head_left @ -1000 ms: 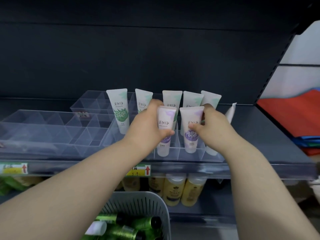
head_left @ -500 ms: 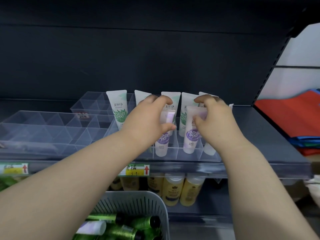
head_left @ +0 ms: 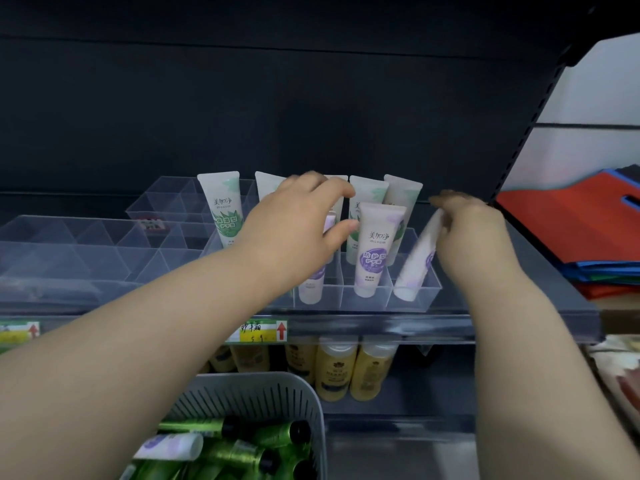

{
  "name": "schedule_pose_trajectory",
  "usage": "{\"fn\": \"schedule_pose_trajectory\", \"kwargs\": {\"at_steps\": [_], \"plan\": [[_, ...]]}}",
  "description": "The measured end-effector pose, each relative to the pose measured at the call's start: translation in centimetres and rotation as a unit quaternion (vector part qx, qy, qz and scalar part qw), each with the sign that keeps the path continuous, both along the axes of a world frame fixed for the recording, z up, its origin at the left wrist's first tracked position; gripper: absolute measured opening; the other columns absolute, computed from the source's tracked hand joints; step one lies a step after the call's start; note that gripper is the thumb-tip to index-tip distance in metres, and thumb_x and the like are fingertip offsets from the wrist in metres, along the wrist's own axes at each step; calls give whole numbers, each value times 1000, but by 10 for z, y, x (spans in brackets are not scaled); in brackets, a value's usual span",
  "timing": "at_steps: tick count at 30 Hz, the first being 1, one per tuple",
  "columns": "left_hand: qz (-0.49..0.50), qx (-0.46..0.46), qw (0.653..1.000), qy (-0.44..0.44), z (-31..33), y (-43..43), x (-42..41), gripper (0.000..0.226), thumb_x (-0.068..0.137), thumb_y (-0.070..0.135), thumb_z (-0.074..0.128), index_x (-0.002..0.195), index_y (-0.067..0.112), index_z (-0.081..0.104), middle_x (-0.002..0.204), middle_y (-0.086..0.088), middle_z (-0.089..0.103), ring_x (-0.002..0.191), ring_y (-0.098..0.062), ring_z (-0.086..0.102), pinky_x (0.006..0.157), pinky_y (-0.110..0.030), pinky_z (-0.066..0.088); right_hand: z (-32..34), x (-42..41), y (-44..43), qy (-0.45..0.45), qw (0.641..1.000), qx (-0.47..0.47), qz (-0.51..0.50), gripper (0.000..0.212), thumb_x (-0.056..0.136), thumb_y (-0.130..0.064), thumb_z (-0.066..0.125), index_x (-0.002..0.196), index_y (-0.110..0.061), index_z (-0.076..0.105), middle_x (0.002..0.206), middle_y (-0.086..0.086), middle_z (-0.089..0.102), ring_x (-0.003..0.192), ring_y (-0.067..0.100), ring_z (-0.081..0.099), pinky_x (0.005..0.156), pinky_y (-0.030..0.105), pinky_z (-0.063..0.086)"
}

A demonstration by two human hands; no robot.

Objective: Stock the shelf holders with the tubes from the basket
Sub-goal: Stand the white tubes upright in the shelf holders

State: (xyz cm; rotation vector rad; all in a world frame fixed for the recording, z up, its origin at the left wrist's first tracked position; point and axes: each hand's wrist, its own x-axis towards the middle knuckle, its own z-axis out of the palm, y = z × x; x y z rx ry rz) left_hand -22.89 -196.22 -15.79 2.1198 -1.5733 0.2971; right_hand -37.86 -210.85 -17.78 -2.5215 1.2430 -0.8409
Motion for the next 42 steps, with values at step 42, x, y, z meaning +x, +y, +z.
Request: {"fn": "schedule_pose_trajectory", "kwargs": {"at_steps": [42], "plan": [[71, 116, 984, -114, -90, 199, 23, 46, 80, 37, 46, 118, 17, 61, 115, -8, 61, 106, -29, 57, 95, -38, 44, -68, 38, 199, 154, 938, 37, 310, 49, 92, -27, 54, 139, -20, 43, 145, 4, 40, 133, 23, 39, 111, 33, 33]]}}
